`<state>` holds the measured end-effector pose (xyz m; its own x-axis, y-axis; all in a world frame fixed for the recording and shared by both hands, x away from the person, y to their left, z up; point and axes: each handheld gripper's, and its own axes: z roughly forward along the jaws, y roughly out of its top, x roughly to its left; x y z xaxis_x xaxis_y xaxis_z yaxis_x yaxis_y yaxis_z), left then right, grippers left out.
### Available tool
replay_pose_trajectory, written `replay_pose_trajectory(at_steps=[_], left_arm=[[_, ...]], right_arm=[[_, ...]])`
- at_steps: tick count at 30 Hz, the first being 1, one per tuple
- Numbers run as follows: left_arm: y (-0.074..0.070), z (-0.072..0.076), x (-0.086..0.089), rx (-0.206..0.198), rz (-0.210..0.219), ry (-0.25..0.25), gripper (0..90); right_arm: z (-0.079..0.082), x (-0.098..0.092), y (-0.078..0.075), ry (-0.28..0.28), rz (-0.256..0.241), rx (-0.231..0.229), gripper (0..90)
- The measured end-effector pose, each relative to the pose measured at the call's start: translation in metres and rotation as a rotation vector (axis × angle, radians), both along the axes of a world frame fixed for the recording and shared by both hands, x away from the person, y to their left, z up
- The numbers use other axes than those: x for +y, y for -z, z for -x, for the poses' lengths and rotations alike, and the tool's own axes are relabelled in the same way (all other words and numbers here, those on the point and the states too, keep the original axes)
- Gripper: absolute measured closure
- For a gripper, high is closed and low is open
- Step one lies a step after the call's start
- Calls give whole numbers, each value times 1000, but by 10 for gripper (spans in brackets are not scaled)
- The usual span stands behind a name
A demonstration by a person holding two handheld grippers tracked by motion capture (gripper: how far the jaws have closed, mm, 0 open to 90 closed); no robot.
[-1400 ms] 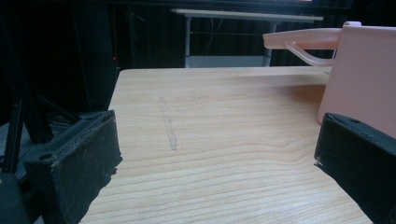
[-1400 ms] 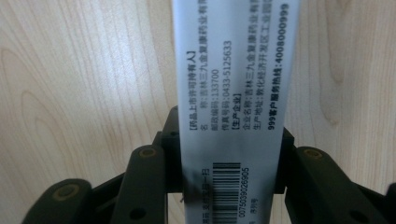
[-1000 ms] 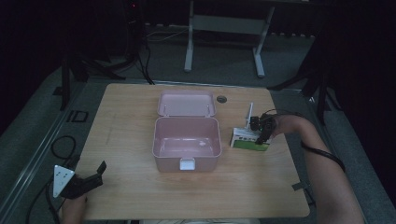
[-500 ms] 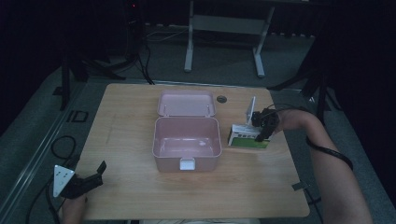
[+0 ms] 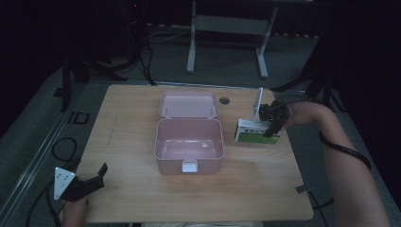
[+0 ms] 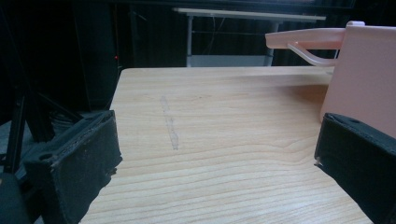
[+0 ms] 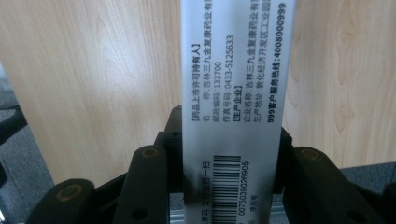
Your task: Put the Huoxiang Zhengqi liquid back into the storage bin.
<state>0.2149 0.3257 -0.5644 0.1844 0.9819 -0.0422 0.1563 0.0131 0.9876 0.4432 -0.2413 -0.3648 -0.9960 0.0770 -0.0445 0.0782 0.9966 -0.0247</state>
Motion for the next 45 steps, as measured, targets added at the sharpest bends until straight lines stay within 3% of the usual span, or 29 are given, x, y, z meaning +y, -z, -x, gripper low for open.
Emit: replay_pose_trajectory(at_steps=[11,25,34,45], left_arm=[[0,0,0,-2,1,1,2],[0,0,0,-5,2,3,2],[0,1,0,-7,4,2,2],[0,1,1,-7,5,3,2]], right_arm=[[7,20,-37,25,-9,-18,631],[15,63,-59,-27,-49,-21,633],[18,90,-64,-63,-81,-26,633],[22,129,-54,-110,-70,-3,633]])
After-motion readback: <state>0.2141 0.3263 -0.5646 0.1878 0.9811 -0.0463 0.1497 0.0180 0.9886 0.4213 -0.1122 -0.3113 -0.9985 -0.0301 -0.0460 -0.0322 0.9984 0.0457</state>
